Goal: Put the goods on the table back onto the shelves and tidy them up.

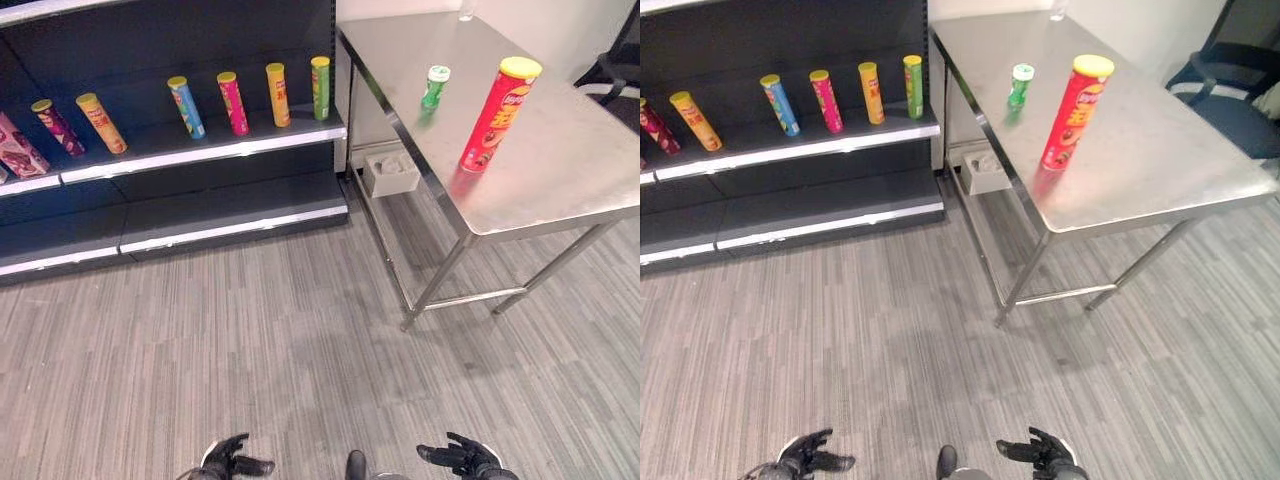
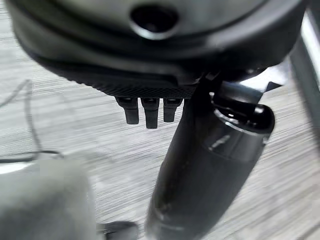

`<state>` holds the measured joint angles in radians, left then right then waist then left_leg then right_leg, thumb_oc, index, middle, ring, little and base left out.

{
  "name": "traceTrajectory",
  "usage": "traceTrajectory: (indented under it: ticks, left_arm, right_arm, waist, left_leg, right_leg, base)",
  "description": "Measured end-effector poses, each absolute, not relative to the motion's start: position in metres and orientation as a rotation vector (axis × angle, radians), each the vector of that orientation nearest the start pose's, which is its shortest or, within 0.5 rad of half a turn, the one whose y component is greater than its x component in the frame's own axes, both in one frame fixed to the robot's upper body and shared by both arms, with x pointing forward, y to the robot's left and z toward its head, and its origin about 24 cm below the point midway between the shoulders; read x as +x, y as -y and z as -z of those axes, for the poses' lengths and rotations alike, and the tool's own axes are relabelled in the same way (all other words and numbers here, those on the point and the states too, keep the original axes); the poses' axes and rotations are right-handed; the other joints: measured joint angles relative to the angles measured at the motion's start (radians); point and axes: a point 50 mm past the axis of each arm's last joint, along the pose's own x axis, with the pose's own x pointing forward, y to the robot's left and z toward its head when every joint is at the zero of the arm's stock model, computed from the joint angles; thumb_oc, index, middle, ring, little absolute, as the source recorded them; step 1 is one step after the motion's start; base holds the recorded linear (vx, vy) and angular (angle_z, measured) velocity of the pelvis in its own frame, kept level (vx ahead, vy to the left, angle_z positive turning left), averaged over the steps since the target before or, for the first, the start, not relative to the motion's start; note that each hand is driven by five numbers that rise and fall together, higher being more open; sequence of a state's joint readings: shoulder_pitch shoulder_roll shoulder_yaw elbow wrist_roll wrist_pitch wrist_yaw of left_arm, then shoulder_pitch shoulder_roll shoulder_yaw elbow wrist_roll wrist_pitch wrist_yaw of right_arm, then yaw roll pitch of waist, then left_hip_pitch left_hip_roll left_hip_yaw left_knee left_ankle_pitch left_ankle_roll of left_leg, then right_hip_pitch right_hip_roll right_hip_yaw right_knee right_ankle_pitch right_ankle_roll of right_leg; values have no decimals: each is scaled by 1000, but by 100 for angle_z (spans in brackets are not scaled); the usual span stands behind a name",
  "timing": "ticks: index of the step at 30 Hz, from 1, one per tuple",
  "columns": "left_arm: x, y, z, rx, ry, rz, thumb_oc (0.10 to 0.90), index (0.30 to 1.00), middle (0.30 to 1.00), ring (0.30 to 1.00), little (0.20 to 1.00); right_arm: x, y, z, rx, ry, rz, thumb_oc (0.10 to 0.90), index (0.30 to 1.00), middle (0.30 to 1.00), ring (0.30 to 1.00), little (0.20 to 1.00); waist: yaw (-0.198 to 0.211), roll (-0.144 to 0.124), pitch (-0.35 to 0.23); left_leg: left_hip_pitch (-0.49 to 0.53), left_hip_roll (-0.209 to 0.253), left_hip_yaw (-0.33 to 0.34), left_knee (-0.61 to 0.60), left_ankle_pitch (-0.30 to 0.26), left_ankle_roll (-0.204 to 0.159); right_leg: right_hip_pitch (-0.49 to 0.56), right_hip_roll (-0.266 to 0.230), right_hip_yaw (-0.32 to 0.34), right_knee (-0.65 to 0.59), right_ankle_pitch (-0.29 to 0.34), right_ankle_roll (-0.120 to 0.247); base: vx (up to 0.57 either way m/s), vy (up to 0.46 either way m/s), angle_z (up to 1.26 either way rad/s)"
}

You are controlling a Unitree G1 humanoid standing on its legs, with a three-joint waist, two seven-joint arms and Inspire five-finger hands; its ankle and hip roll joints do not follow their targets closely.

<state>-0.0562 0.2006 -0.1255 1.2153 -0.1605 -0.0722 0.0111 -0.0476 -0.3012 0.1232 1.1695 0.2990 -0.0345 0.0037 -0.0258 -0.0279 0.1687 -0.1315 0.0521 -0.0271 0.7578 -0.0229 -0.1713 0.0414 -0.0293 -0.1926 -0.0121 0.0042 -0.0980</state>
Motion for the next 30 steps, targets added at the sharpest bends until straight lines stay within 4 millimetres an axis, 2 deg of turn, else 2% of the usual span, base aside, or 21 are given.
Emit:
traceTrajectory:
  ticks: [1, 2, 3, 4, 5, 7, 8, 9, 11, 12, 13, 14, 15, 16, 17, 21, 24, 25, 27, 28, 30]
  left_arm:
    - [124, -220, 154, 111, -1073, -119, 800, 900, 900, 900, 900]
    - [128, -220, 152, 110, -1052, -121, 800, 900, 900, 900, 900]
    - [131, -219, 151, 103, -1037, -123, 800, 900, 900, 900, 900]
    - [130, -220, 151, 104, -1037, -123, 800, 900, 900, 900, 900]
    - [131, -218, 151, 107, -1035, -111, 800, 900, 900, 900, 900]
    - [133, -216, 151, 102, -1032, -108, 800, 900, 900, 900, 900]
    - [133, -214, 151, 99, -1030, -105, 800, 900, 900, 900, 900]
    - [133, -212, 151, 99, -1028, -98, 800, 900, 900, 900, 900]
    - [129, -204, 154, 82, -1038, -84, 800, 900, 900, 900, 900]
    - [129, -204, 154, 85, -1044, -85, 800, 900, 900, 900, 900]
    - [126, -207, 155, 90, -1051, -90, 800, 900, 900, 900, 900]
    - [132, -215, 151, 105, -1035, -104, 800, 900, 900, 900, 900]
    - [131, -218, 151, 112, -1039, -109, 800, 900, 900, 900, 900]
    - [132, -220, 151, 118, -1037, -111, 800, 900, 900, 900, 900]
    - [135, -221, 149, 126, -1028, -107, 800, 900, 900, 900, 900]
    - [144, -226, 145, 144, -1005, -109, 800, 900, 900, 900, 900]
    - [145, -230, 144, 155, -1007, -115, 800, 900, 900, 900, 900]
    - [147, -230, 144, 155, -1008, -114, 800, 900, 900, 900, 900]
    - [145, -233, 144, 163, -1022, -120, 800, 900, 900, 900, 900]
    - [142, -236, 145, 171, -1031, -122, 800, 900, 900, 900, 900]
    - [137, -236, 146, 186, -1047, -115, 800, 900, 900, 900, 900]
  right_arm:
    - [124, 252, 146, -77, -1069, 215, 800, 900, 900, 900, 900]
    - [120, 252, 147, -77, -1078, 215, 800, 900, 900, 900, 900]
    - [124, 252, 145, -78, -1069, 214, 800, 900, 900, 900, 900]
    - [124, 251, 146, -76, -1069, 217, 800, 900, 900, 900, 900]
    - [124, 253, 145, -82, -1069, 222, 800, 900, 900, 900, 900]
    - [123, 256, 145, -89, -1072, 229, 800, 900, 900, 900, 900]
    - [118, 258, 146, -88, -1085, 235, 800, 900, 900, 900, 900]
    - [115, 259, 146, -85, -1093, 246, 800, 900, 900, 900, 900]
    - [104, 266, 147, -99, -1117, 260, 800, 900, 900, 900, 900]
    - [102, 264, 148, -96, -1120, 260, 800, 900, 900, 900, 900]
    - [104, 261, 149, -83, -1119, 256, 800, 900, 900, 900, 900]
    - [110, 253, 150, -67, -1113, 240, 800, 900, 900, 900, 900]
    - [113, 251, 150, -60, -1105, 240, 800, 900, 900, 900, 900]
    - [115, 248, 150, -56, -1106, 236, 800, 900, 900, 900, 900]
    - [112, 246, 152, -49, -1112, 234, 800, 900, 900, 900, 900]
    - [110, 241, 154, -24, -1123, 236, 800, 900, 900, 900, 900]
    - [115, 240, 153, -22, -1117, 217, 800, 900, 900, 900, 900]
    - [115, 242, 153, -26, -1116, 219, 800, 900, 900, 900, 900]
    - [118, 244, 151, -36, -1101, 219, 800, 900, 900, 900, 900]
    - [113, 245, 152, -33, -1113, 225, 800, 900, 900, 900, 900]
    - [111, 245, 153, -23, -1116, 238, 800, 900, 900, 900, 900]
  waist:
    - [8, -21, 4]
    - [14, -25, 14]
    - [12, -27, 18]
    - [13, -26, 13]
    - [17, -13, 20]
    - [17, 19, 42]
    - [21, 27, 39]
    - [26, 42, 34]
    - [43, 86, 9]
    - [33, 80, 6]
    - [54, 57, 3]
    - [67, 9, 8]
    - [66, 8, 9]
    - [69, 7, 10]
    - [62, 6, 10]
    - [70, -2, 11]
    - [69, 3, 11]
    - [61, 11, 18]
    - [59, 12, 33]
    - [60, -4, 33]
    - [57, -6, 33]
  left_leg:
    - [-23, 1, 38, -82, -25, 45]
    - [-36, 2, 48, -183, -28, 58]
    - [-68, 4, 44, -251, -27, 57]
    - [-81, 0, 46, -407, -21, 57]
    - [-62, 2, 42, -699, 32, 42]
    - [-69, 12, 21, -799, 87, 28]
    - [-73, 13, 1, -853, 101, 5]
    - [-85, 15, -18, -856, 106, -1]
    - [-72, 30, -44, -849, 114, 9]
    - [-63, 6, -52, -853, 162, 15]
    - [-43, -27, -56, -847, 161, 17]
    - [-22, -88, -56, -847, 150, 64]
    - [-9, -101, -33, -848, 193, 142]
    - [1, -107, -18, -847, 214, 180]
    - [7, -111, -14, -846, 200, 191]
    - [41, -127, 26, -847, 167, 220]
    - [54, -110, 34, -847, 144, 229]
    - [68, -96, 33, -846, 140, 238]
    - [96, -87, 41, -833, 120, 257]
    - [119, -110, 44, -834, 95, 278]
    - [151, -114, 46, -849, 78, 288]
  right_leg:
    - [18, -11, 5, -24, -1, 4]
    - [28, -17, 9, -27, 0, 6]
    - [40, -19, 6, -42, -3, 7]
    - [60, -25, 9, -77, -6, 11]
    - [64, -22, 16, -87, -14, 33]
    - [99, -15, 12, -81, -14, 57]
    - [114, -13, 17, -81, -34, 69]
    - [128, -11, 20, -82, -50, 76]
    - [155, -11, 68, -88, -90, 132]
    - [167, -38, 97, -88, -104, 143]
    - [156, -61, 157, -84, -117, 171]
    - [145, -126, 210, -74, -101, 201]
    - [146, -145, 229, -69, -87, 220]
    - [144, -151, 230, -62, -84, 245]
    - [141, -147, 225, -62, -79, 266]
    - [133, -165, 205, -23, -42, 294]
    - [50, -142, 220, 148, -60, 322]
    - [-4, -128, 234, 277, -62, 325]
    - [-169, -139, 216, 614, -47, 302]
    - [-201, -181, 188, 660, -51, 299]
    - [-218, -210, 103, 606, -97, 269]
  base:
    - [272, 42, -22]
    - [272, 68, -11]
    - [266, 94, -3]
    - [290, 100, 2]
    - [281, 101, 1]
    - [285, 98, -4]
    - [188, 63, -8]
    - [410, 217, -34]
    - [364, 220, -48]
    - [231, 177, -59]
    - [408, 376, -104]
    - [307, 302, -127]
    - [287, 338, -115]
    - [193, 235, -57]
    - [193, 236, -40]
    - [184, 249, -27]
    - [76, 201, -16]
    - [85, 228, -10]
    - [150, 159, -4]
    - [244, 132, 0]
    - [238, 90, -6]
